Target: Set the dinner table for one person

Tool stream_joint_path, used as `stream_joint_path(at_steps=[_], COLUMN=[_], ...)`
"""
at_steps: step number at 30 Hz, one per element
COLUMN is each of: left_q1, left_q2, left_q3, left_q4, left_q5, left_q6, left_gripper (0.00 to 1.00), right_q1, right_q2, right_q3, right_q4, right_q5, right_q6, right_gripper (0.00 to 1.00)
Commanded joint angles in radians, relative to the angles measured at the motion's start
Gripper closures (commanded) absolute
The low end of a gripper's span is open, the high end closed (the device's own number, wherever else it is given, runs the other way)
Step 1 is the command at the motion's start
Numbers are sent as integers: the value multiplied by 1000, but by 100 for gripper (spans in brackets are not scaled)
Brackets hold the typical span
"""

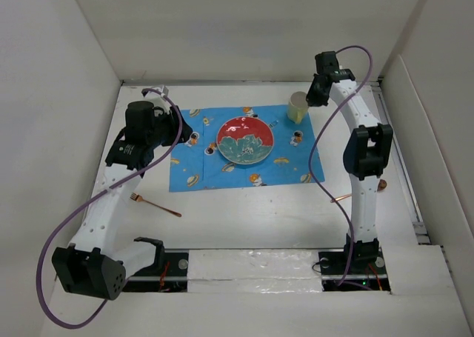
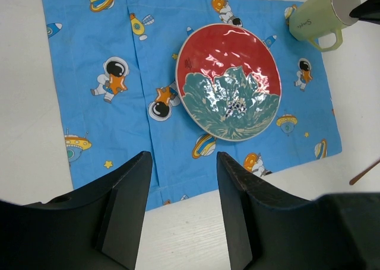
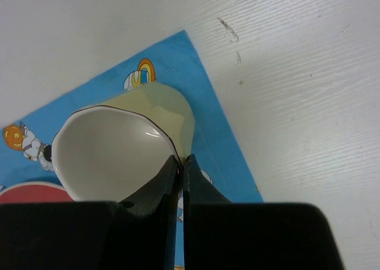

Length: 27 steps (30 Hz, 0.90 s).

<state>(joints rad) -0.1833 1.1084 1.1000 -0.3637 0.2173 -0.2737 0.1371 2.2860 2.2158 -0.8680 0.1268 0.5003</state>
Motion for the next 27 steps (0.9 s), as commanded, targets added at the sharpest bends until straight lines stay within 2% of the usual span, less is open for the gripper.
stream_joint_path(at_steps=[1,2,3,6,8,9,10,11,12,13,14,15,17,18,21,23,24,26,27], left_q1=[-4,-4,-4,-4,-4,-4,-4,-4,-4,-4,-4,-4,-4,-4,-4,-4,-4,-4,-4], left_q2=[-4,-4,-4,-4,-4,-4,-4,-7,-10,-15,-21,-25,-41,-45,-61,-82,-90,-111,-122], left_q3=[12,12,12,15,17,20,20,20,18,17,12,2,-12,-26,-57,-75,-95,-118,-150], left_q4=[39,40,39,35,35,32,32,34,31,32,32,34,39,40,31,29,29,28,29], left_q5=[11,14,16,25,37,40,47,60,68,76,95,105,138,152,206,221,228,246,258], left_q6=[4,4,4,-1,-5,-7,-10,-16,-18,-21,-28,-32,-39,-45,-58,-62,-62,-65,-68], left_gripper=[55,55,55,55,55,55,55,55,55,56,57,62,77,100,100,100,96,81,67], right_q1=[16,16,16,-8,-30,-53,-65,-77,-89,-118,-135,-152,-211,-232,-309,-368,-384,-404,-418], right_q2=[-17,-17,-19,-42,-88,-159,-207,-258,-317,-444,-506,-567,-733,-785,-946,-1018,-1036,-1056,-1056], right_q3=[59,68,90,123,84,47,-59,-135,-221,-311,-503,-598,-782,-955,-1205,-1272,-1301,-1352,-1381], right_q4=[40,43,40,29,43,58,98,131,167,205,278,300,352,363,354,298,288,248,232], right_q5=[-13,-21,-29,-46,-52,-50,-49,-36,-23,-12,-12,-21,-38,-48,-13,-4,-4,26,54], right_q6=[9,12,14,33,64,67,76,89,102,137,161,184,251,270,311,326,325,317,310], right_gripper=[89,82,69,49,45,45,45,47,65,77,91,100,100,100,100,100,93,77,59])
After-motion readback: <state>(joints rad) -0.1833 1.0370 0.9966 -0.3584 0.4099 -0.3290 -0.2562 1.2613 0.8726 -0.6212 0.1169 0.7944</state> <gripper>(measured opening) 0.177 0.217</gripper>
